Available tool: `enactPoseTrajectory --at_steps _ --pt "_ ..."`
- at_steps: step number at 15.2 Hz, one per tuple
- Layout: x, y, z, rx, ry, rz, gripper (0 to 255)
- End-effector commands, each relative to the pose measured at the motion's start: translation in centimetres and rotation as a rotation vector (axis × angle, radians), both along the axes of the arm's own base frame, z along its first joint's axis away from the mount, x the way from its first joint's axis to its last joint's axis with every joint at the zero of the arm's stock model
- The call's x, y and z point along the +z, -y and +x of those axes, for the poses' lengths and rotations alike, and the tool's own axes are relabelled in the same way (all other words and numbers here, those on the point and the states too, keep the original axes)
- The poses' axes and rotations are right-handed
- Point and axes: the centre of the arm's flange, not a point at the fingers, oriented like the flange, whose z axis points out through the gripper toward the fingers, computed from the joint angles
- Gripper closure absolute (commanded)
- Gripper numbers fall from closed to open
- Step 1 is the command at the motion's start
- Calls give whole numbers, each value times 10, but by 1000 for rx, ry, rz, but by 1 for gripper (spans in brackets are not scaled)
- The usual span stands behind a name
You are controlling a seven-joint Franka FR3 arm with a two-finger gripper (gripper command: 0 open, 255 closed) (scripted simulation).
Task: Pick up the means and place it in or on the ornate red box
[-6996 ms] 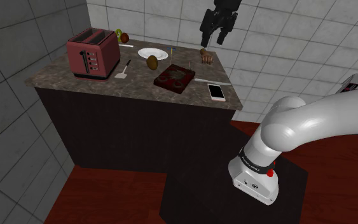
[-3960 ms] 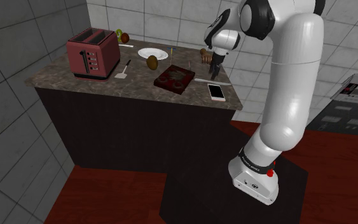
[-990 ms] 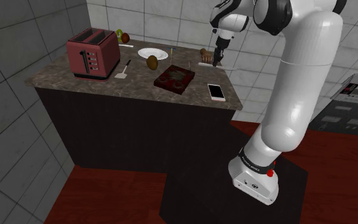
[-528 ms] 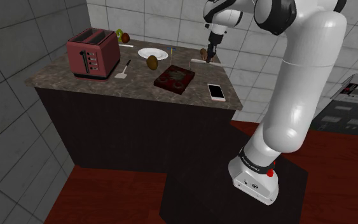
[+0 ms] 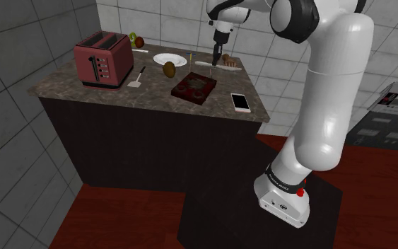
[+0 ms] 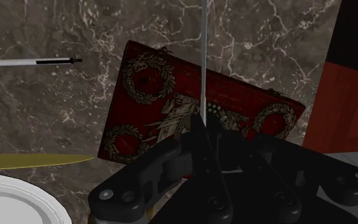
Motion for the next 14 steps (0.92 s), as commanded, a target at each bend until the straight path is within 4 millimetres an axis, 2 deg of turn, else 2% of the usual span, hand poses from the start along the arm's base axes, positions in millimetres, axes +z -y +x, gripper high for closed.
enactPoseTrajectory --at_steps 1,7,14 --pt "-1 -24 17 -1 0 0 255" --pt "6 -80 67 -1 0 0 255" --pt "-31 -80 67 -1 0 0 255"
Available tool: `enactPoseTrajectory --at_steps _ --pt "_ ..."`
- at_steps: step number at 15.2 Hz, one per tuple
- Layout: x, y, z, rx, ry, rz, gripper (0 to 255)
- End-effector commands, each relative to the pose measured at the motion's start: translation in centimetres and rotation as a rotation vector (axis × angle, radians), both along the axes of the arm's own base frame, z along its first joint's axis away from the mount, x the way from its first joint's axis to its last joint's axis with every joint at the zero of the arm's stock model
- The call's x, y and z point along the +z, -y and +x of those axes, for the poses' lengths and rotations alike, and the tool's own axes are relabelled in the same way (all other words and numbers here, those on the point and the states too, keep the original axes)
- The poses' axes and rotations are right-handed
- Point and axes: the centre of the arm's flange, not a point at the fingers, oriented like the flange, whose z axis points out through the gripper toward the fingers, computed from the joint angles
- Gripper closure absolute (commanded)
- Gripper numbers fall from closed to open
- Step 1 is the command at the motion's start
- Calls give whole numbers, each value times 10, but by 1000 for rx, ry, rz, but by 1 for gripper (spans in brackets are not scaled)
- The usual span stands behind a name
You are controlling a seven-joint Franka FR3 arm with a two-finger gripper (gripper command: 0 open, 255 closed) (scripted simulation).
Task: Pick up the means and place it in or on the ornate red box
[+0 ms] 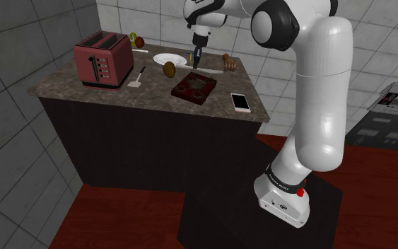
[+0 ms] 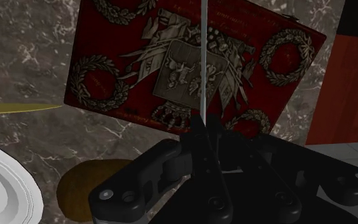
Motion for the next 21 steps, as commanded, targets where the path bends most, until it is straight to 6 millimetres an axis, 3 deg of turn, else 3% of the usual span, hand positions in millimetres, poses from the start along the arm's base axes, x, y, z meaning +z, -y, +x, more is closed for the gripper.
enactPoseTrajectory --at_steps 1,11,18,19,21 --pt "-10 0 -1 0 0 0 255" --pt "-61 0 -1 0 0 0 255" --pt "-61 0 -1 0 0 0 255" --pt "-61 0 -1 0 0 0 0" --pt "-61 0 -1 0 0 0 0"
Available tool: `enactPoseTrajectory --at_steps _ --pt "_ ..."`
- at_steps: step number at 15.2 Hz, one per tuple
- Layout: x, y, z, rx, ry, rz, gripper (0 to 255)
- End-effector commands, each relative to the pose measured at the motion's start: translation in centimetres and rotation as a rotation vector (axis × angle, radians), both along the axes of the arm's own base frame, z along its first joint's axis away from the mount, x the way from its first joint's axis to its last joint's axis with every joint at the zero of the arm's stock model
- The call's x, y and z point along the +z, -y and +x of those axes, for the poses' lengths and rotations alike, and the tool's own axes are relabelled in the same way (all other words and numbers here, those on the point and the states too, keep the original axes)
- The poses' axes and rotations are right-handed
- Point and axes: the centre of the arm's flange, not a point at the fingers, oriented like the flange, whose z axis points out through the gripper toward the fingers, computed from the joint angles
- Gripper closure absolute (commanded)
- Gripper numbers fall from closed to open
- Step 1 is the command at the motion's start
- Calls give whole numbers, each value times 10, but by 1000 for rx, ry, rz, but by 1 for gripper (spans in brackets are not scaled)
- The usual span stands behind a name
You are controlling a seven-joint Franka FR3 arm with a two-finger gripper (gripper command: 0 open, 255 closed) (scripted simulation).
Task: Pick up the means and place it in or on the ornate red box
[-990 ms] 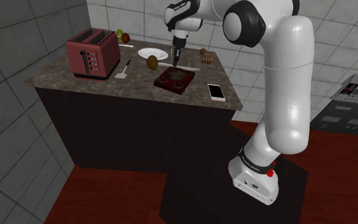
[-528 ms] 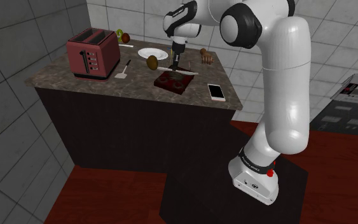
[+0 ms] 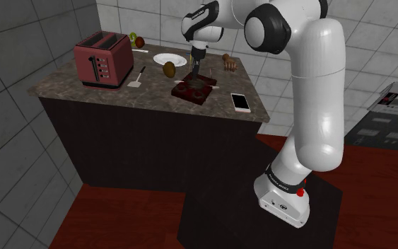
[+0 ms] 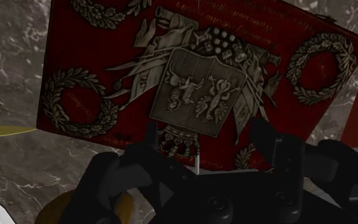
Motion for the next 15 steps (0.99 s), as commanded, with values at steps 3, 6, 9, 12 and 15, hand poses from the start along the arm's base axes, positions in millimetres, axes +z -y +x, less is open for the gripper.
enactPoseTrajectory --at_steps 3,6,9,12,15 --pt "0 0 0 0 0 0 0" --pt "40 1 -2 0 0 0 0" --pt "50 2 -2 0 0 0 0" --pt "50 2 -2 0 0 0 0" --pt "50 2 -2 0 0 0 0"
